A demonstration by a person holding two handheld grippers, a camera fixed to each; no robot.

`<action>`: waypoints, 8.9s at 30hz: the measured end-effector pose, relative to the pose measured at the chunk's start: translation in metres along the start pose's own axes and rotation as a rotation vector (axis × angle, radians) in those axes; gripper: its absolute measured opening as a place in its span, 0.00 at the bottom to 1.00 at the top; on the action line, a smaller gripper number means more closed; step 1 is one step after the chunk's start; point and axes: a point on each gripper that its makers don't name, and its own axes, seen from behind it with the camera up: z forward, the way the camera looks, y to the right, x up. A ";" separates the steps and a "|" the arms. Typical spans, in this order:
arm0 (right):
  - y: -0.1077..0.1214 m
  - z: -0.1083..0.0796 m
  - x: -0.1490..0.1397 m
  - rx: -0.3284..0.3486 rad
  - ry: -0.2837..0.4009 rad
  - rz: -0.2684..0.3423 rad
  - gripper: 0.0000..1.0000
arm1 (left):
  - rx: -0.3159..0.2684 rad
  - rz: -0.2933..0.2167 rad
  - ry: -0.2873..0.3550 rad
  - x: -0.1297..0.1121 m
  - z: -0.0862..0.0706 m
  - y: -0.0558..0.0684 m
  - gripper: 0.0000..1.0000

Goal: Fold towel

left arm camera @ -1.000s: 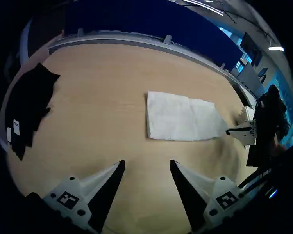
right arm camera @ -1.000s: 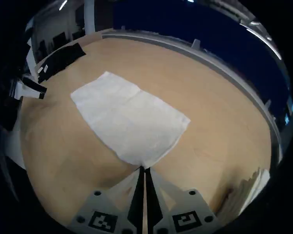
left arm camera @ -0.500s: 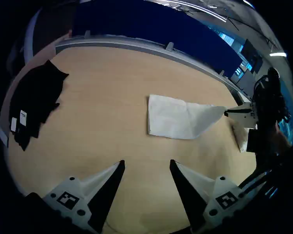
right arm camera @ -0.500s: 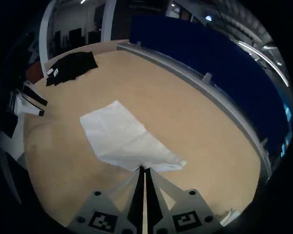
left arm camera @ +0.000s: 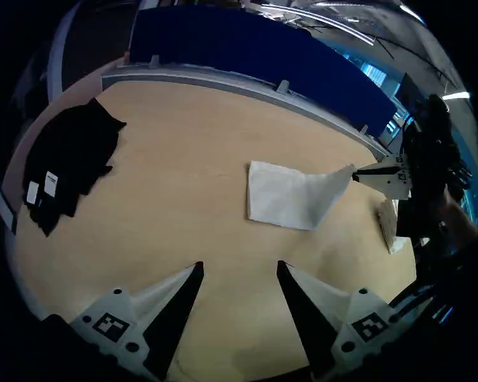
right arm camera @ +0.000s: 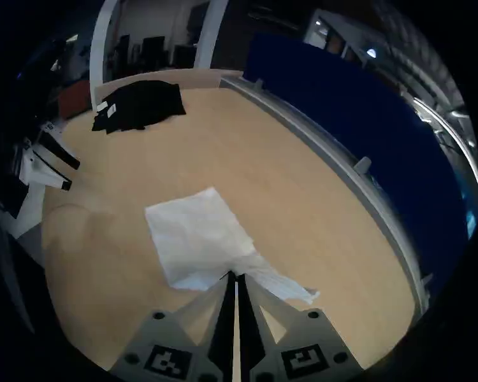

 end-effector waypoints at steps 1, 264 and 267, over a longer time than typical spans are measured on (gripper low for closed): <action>-0.002 0.003 0.003 0.007 0.000 -0.011 0.02 | 0.003 -0.004 0.003 0.000 -0.002 -0.002 0.85; 0.141 -0.240 -0.376 -0.399 -0.288 0.646 0.03 | -0.101 0.134 0.049 0.031 -0.009 0.117 0.85; 0.141 -0.235 -0.384 -0.410 -0.303 0.672 0.03 | -0.098 0.135 0.047 0.029 -0.009 0.116 0.85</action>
